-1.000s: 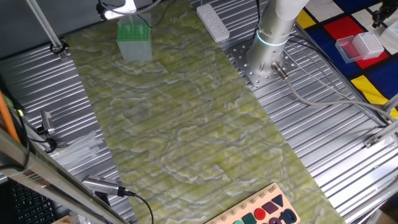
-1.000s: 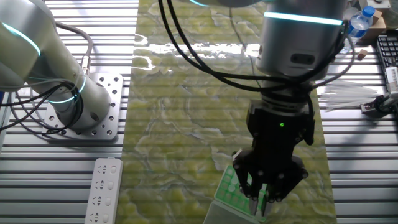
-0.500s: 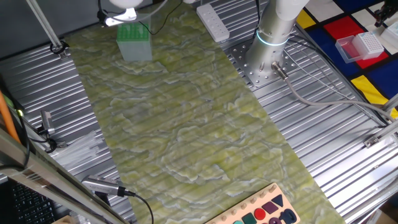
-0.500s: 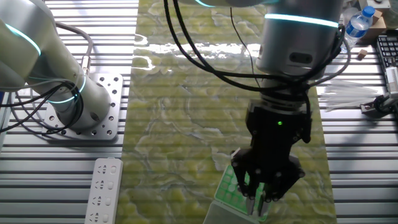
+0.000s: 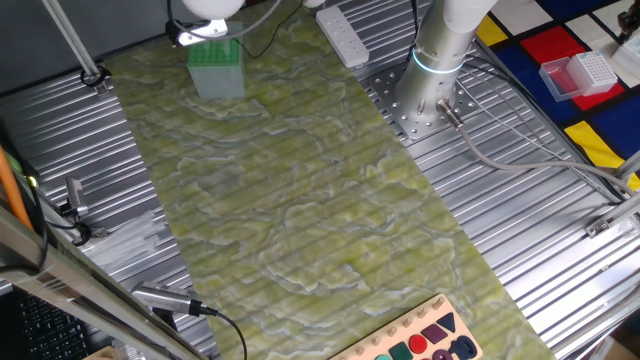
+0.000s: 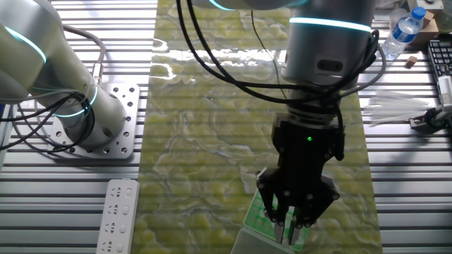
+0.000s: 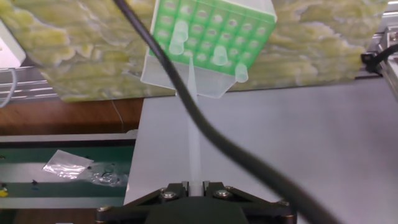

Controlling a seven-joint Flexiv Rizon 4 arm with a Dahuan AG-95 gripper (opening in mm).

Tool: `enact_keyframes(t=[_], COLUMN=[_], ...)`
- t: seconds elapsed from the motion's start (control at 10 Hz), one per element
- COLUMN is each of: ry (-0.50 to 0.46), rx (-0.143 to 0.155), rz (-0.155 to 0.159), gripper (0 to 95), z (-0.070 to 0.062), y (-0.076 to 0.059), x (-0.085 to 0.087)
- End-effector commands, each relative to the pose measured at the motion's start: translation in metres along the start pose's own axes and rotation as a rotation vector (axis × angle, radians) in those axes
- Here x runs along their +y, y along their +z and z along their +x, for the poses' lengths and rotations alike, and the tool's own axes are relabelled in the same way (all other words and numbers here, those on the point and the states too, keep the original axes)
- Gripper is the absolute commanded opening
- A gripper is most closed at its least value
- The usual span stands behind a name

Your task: Insert a large pipette tip into the holder for large pipette tips

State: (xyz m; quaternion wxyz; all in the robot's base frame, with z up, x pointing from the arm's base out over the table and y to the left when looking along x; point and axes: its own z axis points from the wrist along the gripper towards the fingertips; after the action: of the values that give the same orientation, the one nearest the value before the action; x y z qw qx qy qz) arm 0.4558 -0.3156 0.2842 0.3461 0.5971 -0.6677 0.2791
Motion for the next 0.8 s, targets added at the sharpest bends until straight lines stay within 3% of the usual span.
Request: enact_keyframes(t=[0.1, 0.8], ry=[-0.003, -0.002], rx=[0.008, 0.014], rz=[0.004, 0.009], gripper=[0.0, 0.0], z=[-0.0005, -0.0087], y=[0.0006, 0.003], x=[0.0011, 0.006])
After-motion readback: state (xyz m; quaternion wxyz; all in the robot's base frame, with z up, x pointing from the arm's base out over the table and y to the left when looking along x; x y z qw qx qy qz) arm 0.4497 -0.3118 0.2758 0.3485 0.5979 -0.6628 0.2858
